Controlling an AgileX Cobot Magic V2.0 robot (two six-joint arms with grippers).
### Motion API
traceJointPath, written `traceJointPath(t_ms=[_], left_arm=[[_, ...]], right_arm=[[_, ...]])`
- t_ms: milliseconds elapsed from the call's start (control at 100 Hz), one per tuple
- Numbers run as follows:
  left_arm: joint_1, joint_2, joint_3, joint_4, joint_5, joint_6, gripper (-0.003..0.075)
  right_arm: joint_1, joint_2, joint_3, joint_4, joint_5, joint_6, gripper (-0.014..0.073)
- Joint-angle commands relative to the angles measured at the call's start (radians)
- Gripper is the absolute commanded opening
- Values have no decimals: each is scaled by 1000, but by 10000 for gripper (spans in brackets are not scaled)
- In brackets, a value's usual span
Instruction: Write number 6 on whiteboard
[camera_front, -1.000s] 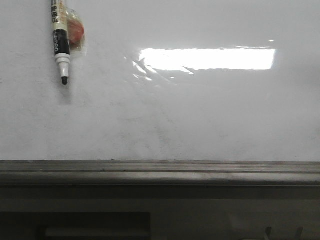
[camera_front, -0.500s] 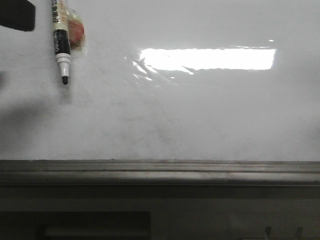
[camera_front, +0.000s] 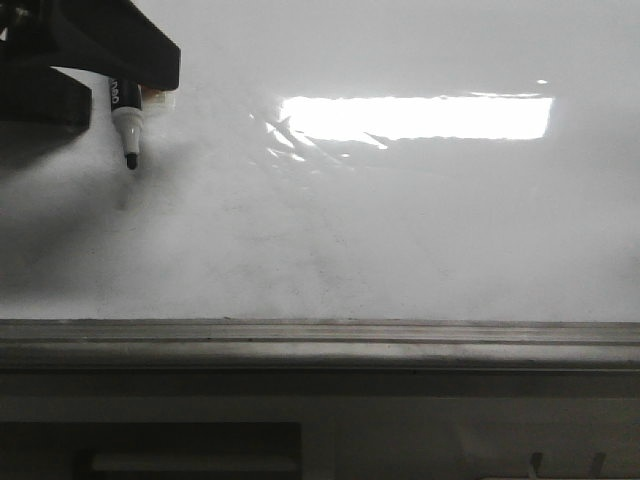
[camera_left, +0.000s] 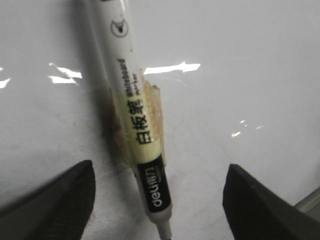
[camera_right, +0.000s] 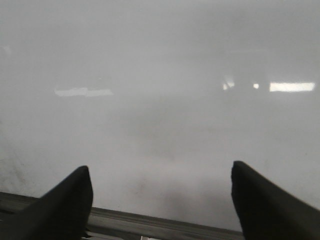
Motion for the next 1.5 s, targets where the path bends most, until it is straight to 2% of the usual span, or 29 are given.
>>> traceJointPath(t_ms=[0, 90, 230, 390, 530, 630, 790, 920, 1100, 1260, 1490], left_arm=[[-4, 25, -35, -8, -66, 3, 444], [-4, 42, -35, -8, -66, 3, 318], [-4, 43, -35, 3, -54, 3, -21], [-4, 30, -35, 14, -49, 6, -20], [-4, -22, -56, 119, 40, 6, -20], [-4, -58, -87, 216, 175, 6, -20], [-35, -71, -138, 368, 359, 6, -20], [-124, -71, -143, 487, 380, -5, -20], [-246, -48, -145, 615, 321, -78, -20], [-294, 11, -163, 708, 309, -160, -20], [-330, 103, -239, 719, 285, -162, -20]], right_arm=[[2, 16, -34, 23, -59, -14, 520], [2, 16, -34, 23, -59, -14, 519], [2, 16, -34, 17, -59, -14, 520], [2, 16, -34, 16, -59, -19, 519], [4, 26, -34, 45, -40, -44, 519], [6, 65, -44, 189, 23, -185, 519], [6, 218, -96, 509, 174, -475, 519], [6, 353, -180, 626, 295, -542, 519], [8, 515, -318, 642, 451, -565, 519], [10, 603, -402, 649, 529, -573, 519], [132, 683, -478, 633, 560, -573, 519]])
